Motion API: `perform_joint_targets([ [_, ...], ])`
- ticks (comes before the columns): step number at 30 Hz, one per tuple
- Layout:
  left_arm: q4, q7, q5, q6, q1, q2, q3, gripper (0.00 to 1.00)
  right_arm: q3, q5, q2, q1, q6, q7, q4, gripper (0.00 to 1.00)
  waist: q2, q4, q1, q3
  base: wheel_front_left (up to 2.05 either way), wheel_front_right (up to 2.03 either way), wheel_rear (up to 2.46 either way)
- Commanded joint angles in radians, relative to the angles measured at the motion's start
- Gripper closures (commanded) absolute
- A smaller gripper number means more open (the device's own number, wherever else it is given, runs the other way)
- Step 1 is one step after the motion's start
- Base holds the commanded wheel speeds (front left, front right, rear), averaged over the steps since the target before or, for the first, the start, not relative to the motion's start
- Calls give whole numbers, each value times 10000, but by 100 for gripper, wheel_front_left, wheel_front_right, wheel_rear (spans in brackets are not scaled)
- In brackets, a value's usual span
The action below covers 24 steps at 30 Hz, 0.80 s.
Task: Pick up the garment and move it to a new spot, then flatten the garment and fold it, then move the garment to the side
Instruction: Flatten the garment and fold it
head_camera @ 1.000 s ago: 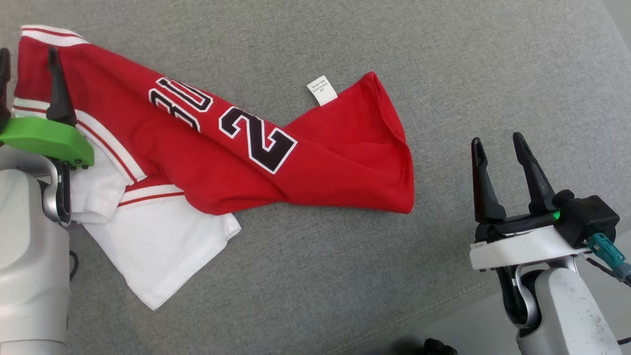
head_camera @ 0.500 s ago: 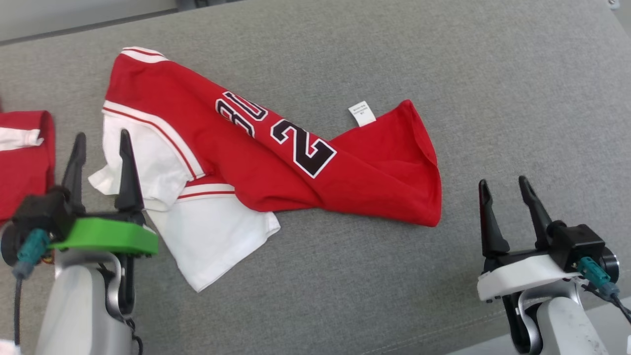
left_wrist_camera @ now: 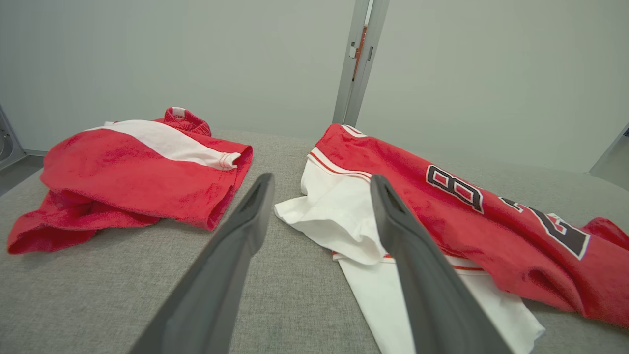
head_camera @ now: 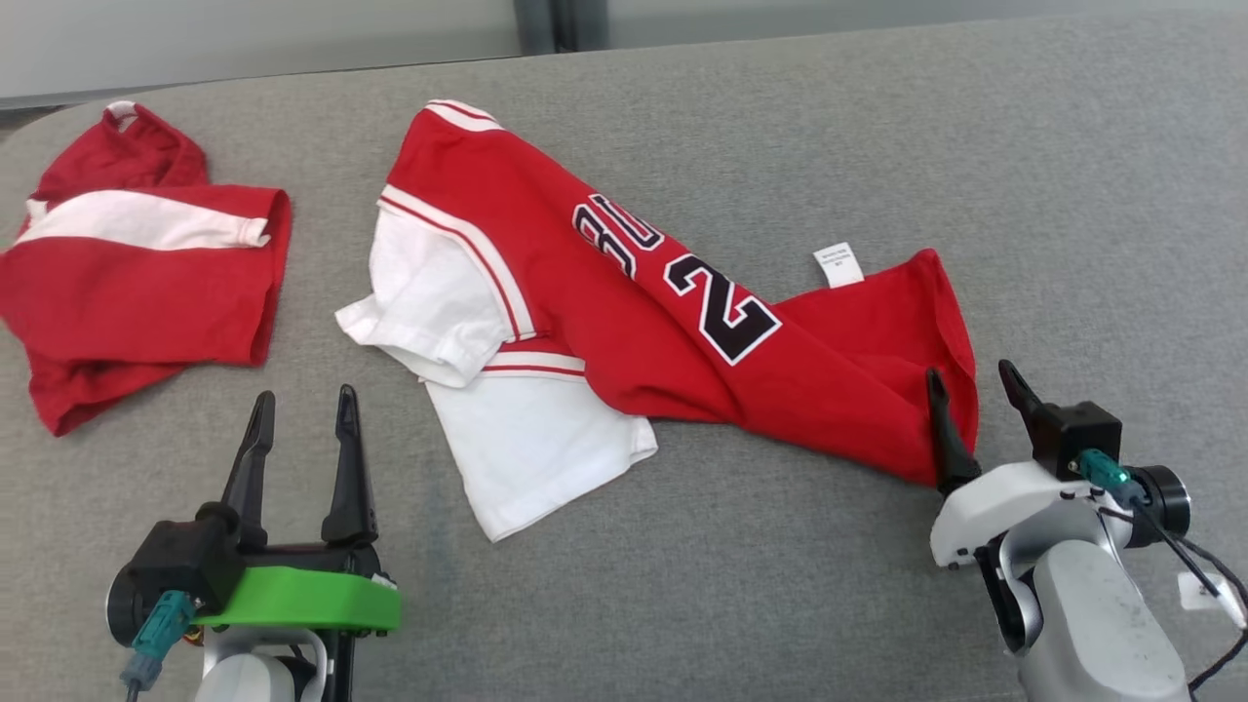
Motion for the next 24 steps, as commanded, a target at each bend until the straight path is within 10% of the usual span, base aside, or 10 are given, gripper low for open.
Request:
perform_joint_targets([
  [1,-72,-5,-132,63,148,-2,-19,0,-156,-252,-28,-370,1,106,462,0,0,492,0,-63,0,0,0],
  [16,-544,-5,-223,439,413,-21,-417,0,-2466,-356,-265,-2087,-4,702,3576,0,0,854,0,-65,0,0,0],
  [24,-501,-5,-149,439,522,-20,-481,0,-1319,637,-115,-2283,-2,1619,4607,80,0,678,0,-157,0,0,0],
])
